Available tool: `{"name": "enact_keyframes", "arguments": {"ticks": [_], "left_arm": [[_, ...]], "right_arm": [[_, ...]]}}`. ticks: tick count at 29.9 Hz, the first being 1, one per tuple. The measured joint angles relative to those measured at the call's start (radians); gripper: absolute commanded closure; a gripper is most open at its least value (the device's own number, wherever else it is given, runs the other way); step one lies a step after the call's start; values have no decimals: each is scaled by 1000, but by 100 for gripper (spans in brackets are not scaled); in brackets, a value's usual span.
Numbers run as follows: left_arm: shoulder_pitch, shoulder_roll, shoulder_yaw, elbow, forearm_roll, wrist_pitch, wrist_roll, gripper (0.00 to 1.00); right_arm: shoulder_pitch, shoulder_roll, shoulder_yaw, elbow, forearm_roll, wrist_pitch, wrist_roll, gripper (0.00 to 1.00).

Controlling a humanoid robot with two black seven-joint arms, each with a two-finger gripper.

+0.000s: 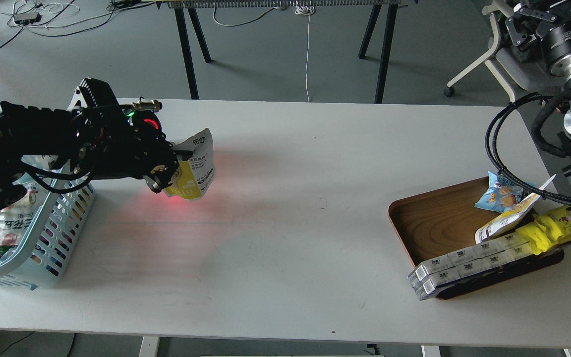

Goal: Scan snack and place in basket
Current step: 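Hold the yellow packet with the left gripper in front of the scanner, then move the packet over the blue basket and drop it in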

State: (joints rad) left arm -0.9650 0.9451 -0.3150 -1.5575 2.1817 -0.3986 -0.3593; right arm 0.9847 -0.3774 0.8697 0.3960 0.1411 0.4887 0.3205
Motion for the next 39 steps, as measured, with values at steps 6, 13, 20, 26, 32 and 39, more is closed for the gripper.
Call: {"name": "enact_keyframes", "arguments": {"ticks": [6,13,20,26,32,39], "left_arm": [[0,7,2,-5,0,2,-4,99],[-66,9,-9,-6,0,3,-9,99],[-101,9,-10,-6,0,1,-10,99],[-115,19,-10,-9,0,1,-13,99],[-151,45,-10,-7,0,1,-25,99],[-162,82,-8,-1,0,1,-30,99]], "right_arm": [[0,0,0,0,0,0,0,1],[-1,0,1,0,0,0,0,1],[-4,-14,8,2,1,0,2,1],[-7,-31,13,24,1,0,2,1],[-8,-32,14,27,0,0,2,1],[-8,-32,17,27,0,0,2,1]]}}
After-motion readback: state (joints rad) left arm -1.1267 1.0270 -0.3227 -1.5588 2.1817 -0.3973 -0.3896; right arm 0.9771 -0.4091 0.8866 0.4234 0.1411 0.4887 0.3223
